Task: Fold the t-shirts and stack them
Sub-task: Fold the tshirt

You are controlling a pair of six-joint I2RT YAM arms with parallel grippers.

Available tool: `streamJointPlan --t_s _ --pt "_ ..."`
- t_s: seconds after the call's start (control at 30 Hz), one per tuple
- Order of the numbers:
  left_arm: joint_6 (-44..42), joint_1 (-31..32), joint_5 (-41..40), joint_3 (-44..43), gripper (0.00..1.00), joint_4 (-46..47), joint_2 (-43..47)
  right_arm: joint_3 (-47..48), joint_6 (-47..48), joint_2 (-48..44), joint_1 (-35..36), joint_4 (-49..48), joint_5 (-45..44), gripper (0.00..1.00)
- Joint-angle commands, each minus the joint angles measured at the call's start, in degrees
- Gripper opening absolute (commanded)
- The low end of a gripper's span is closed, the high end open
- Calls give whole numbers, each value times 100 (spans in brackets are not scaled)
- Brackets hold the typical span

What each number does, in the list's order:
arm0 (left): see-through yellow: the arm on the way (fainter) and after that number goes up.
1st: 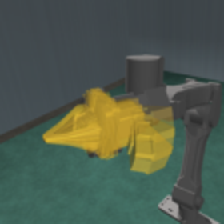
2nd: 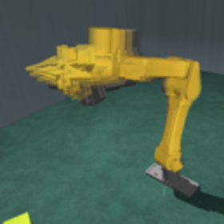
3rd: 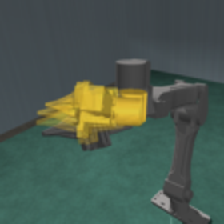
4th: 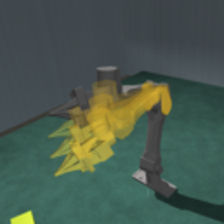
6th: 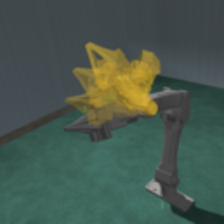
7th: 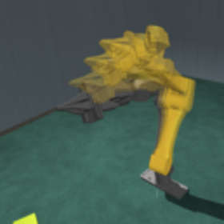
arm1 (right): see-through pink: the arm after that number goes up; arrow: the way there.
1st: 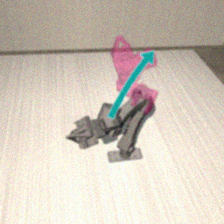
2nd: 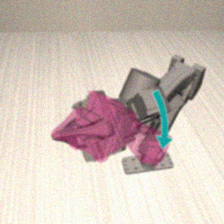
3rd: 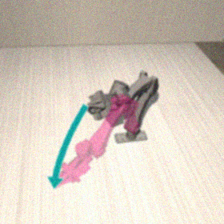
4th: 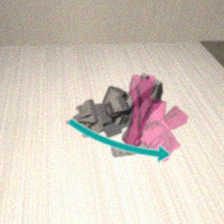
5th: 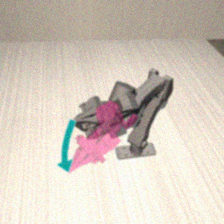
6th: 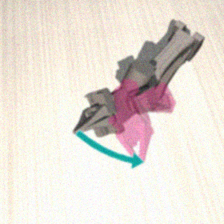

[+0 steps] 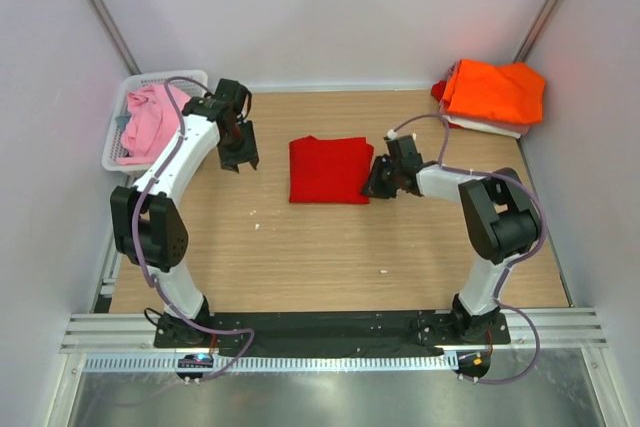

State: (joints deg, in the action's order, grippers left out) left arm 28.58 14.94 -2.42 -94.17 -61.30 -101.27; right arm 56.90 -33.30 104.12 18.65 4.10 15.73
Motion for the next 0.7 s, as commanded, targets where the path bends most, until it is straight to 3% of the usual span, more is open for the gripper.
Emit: streamJointPlan --t_s 0.0,0.1,0.13,0.17,0.27,0.4,0.67 --pt "-274 9 -242 -181 46 -75 134 -232 -203 -488 682 -147 -68 18" --pt "-291 9 -338 38 45 47 187 -399 -265 -909 701 239 -560 26" --pt "-283 9 -365 135 45 187 248 -391 -204 -1015 675 388 -997 34" --pt "-283 9 -365 240 45 258 283 -382 -177 -1112 622 520 -1140 52" --pt "-265 9 -339 566 45 443 328 -399 -194 -1393 228 759 -1265 76" --pt "-291 9 -391 654 44 496 266 -592 -414 -1544 -186 313 -854 87" --pt "-283 9 -435 830 43 584 328 -84 -695 -323 -363 -365 -342 86"
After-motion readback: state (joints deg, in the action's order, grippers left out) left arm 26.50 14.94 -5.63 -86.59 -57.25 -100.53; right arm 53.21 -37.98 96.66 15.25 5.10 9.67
